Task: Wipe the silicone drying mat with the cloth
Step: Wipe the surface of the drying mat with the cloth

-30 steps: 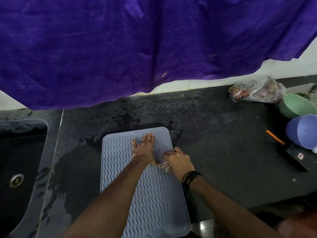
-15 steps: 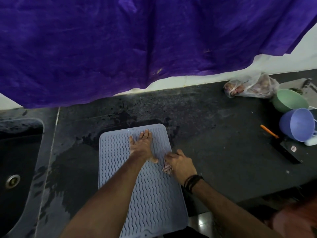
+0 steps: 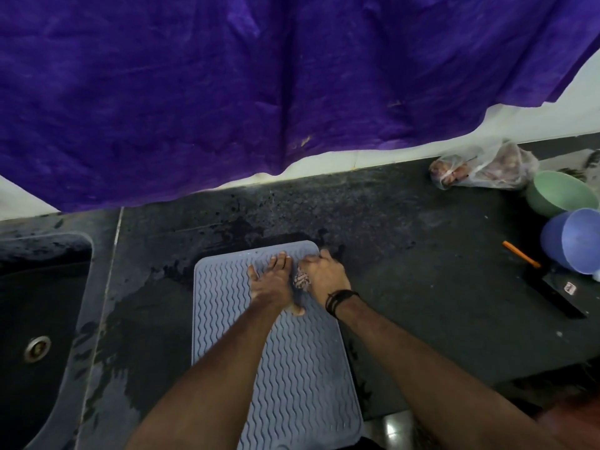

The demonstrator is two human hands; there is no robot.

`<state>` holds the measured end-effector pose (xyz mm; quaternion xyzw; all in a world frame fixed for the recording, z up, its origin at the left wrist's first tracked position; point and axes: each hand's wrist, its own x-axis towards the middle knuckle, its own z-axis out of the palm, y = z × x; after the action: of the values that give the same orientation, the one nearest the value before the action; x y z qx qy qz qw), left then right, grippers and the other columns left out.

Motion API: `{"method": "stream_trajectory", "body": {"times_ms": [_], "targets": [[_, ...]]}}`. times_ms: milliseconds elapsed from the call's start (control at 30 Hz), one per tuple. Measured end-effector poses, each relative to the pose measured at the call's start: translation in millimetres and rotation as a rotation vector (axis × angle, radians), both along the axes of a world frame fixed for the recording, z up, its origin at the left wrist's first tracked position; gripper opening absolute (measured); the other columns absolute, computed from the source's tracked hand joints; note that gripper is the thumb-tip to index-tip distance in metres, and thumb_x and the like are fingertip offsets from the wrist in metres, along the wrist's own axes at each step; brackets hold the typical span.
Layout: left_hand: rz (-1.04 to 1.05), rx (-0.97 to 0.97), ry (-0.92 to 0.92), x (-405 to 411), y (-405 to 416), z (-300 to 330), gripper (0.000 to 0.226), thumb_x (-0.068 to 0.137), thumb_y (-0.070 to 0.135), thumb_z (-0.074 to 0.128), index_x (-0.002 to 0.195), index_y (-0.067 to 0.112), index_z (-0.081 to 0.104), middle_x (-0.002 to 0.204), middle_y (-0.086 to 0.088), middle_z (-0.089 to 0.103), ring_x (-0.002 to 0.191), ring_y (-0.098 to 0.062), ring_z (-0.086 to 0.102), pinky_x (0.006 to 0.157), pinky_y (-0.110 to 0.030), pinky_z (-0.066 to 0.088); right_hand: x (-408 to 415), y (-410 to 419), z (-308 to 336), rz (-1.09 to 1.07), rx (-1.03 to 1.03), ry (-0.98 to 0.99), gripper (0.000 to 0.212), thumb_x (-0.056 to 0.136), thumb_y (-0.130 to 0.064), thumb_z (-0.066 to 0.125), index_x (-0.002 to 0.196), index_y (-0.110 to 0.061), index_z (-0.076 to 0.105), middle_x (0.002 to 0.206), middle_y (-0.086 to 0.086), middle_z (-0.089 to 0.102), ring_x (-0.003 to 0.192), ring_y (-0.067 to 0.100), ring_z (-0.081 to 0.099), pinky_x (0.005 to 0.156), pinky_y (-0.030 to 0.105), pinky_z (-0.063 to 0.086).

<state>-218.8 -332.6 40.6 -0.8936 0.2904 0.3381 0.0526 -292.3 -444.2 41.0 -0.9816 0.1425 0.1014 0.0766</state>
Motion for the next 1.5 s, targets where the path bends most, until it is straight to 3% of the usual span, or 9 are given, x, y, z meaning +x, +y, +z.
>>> {"method": "stream_trajectory", "body": {"times_ms": [233,400,533,700,1033,1233,1500], "targets": [[-0.005,0.017,-0.023,0,-2,-9,0.137,0.069,0.053,0.086,0.159,0.023,-0.014,0.165,0.008,-0.022,0.153,-0.014,-0.016,0.12,-0.06,-0.011,-38,2,-1,0.084,0.081,0.023,0.03,0.093,-0.022,0.052,0.121,-0.02,0.062,0.122,0.0,0.061,0.119,0.023,0.046,0.088,0.037,0.053],[0.017,0.011,-0.015,1,-2,-9,0.143,0.063,0.056,0.088,0.158,0.024,-0.015,0.165,0.008,-0.021,0.153,-0.013,-0.016,0.119,-0.058,-0.012,-11,-5,13,0.022,0.094,-0.07,0.029,0.089,-0.022,0.056,0.117,-0.019,0.061,0.115,0.003,0.063,0.119,0.025,0.047,0.081,0.036,0.052],[0.048,0.022,-0.01,1,-3,-7,0.147,0.062,0.055,0.088,0.156,0.023,-0.02,0.166,0.008,-0.02,0.153,-0.014,-0.015,0.12,-0.058,-0.012,22,-10,8,0.021,0.04,-0.048,0.031,0.093,-0.021,0.053,0.123,-0.019,0.058,0.121,0.002,0.06,0.123,0.026,0.042,0.085,0.037,0.051],[0.026,0.006,-0.006,1,-2,-6,0.141,0.065,0.054,0.087,0.159,0.022,-0.014,0.166,0.008,-0.02,0.153,-0.014,-0.016,0.12,-0.059,-0.011,7,-11,-7,0.069,0.029,0.01,0.039,0.093,-0.021,0.054,0.132,-0.019,0.053,0.135,0.0,0.053,0.127,0.028,0.038,0.089,0.039,0.052],[0.025,0.021,0.003,2,-4,-6,0.143,0.065,0.053,0.088,0.158,0.022,-0.016,0.165,0.008,-0.021,0.153,-0.014,-0.017,0.12,-0.06,-0.01,2,-15,11,0.148,-0.006,0.022,0.025,0.088,-0.024,0.06,0.111,-0.022,0.066,0.114,0.002,0.064,0.12,0.026,0.045,0.081,0.041,0.054],[0.037,0.042,-0.012,2,-6,-9,0.146,0.062,0.055,0.089,0.157,0.022,-0.018,0.165,0.009,-0.021,0.153,-0.014,-0.016,0.117,-0.061,-0.011,38,-27,7,0.134,-0.076,0.066,0.04,0.089,-0.014,0.061,0.128,-0.016,0.053,0.13,0.005,0.055,0.127,0.031,0.036,0.086,0.044,0.052],[0.033,0.069,-0.011,2,-10,-12,0.144,0.064,0.054,0.088,0.158,0.022,-0.016,0.165,0.009,-0.022,0.153,-0.016,-0.016,0.117,-0.064,-0.008,-19,-19,-2,0.031,-0.055,0.076,0.044,0.09,-0.018,0.059,0.133,-0.015,0.049,0.132,0.004,0.053,0.131,0.029,0.036,0.084,0.041,0.051]]}}
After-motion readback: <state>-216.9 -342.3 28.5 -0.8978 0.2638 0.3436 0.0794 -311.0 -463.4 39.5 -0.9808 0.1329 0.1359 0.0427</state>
